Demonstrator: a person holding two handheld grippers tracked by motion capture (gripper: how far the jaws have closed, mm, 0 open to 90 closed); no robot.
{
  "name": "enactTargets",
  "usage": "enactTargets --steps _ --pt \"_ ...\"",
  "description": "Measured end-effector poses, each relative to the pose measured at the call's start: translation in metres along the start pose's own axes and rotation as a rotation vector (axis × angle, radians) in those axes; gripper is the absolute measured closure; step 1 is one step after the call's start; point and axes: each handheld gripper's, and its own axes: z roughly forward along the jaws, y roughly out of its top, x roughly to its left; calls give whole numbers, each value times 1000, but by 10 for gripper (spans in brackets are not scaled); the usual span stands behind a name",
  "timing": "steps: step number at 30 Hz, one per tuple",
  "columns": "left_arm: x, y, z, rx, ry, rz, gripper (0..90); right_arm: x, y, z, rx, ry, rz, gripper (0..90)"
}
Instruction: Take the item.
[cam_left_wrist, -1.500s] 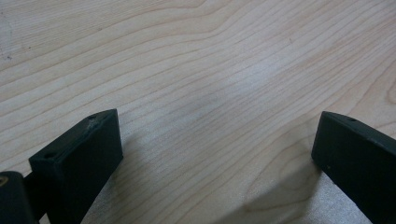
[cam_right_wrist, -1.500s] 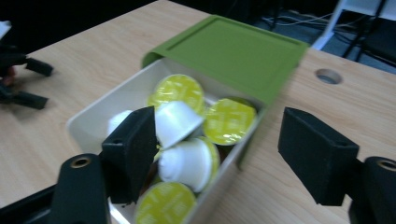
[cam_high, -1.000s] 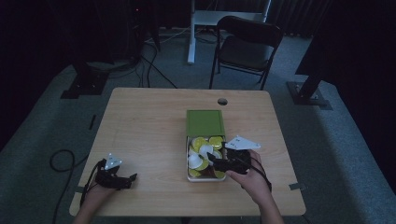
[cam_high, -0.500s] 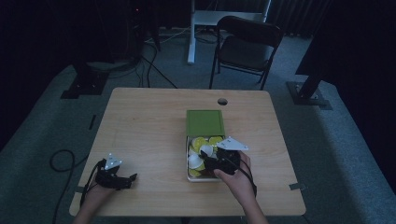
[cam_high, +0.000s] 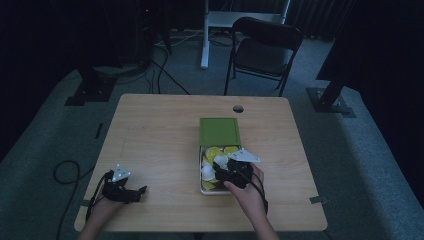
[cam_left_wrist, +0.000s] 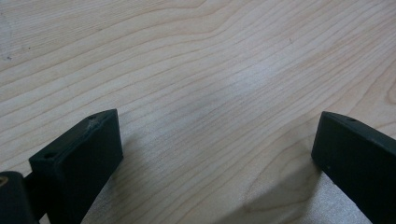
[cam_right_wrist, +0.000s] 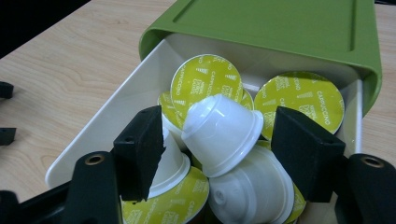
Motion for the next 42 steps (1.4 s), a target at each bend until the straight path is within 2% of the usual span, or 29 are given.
enactTargets --steps 2,5,10,13,14,21,25,28,31,34,42 --pt "0 0 0 -1 0 -2 18 0 0 2 -6 0 16 337" --pt "0 0 0 -1 0 -1 18 0 0 6 -4 35 31 312" --pt "0 0 0 -1 0 -1 18 -2 -2 14 15 55 44 348" --pt "0 0 0 -1 0 -1 18 -1 -3 15 21 33 17 389" --pt "0 0 0 -1 0 -1 18 -2 -4 17 25 41 34 405" --pt "0 0 0 0 0 0 18 -1 -1 22 11 27 43 435" --pt "0 0 0 0 0 0 18 0 -1 24 22 24 27 470" --pt "0 0 0 0 0 0 18 -1 -1 25 22 19 33 503" --pt "0 0 0 0 0 0 18 -1 -2 24 14 31 30 565" --pt "0 0 0 0 0 0 18 -1 -1 23 14 38 10 575" --pt "0 0 0 -1 0 -2 18 -4 -2 17 0 73 9 586"
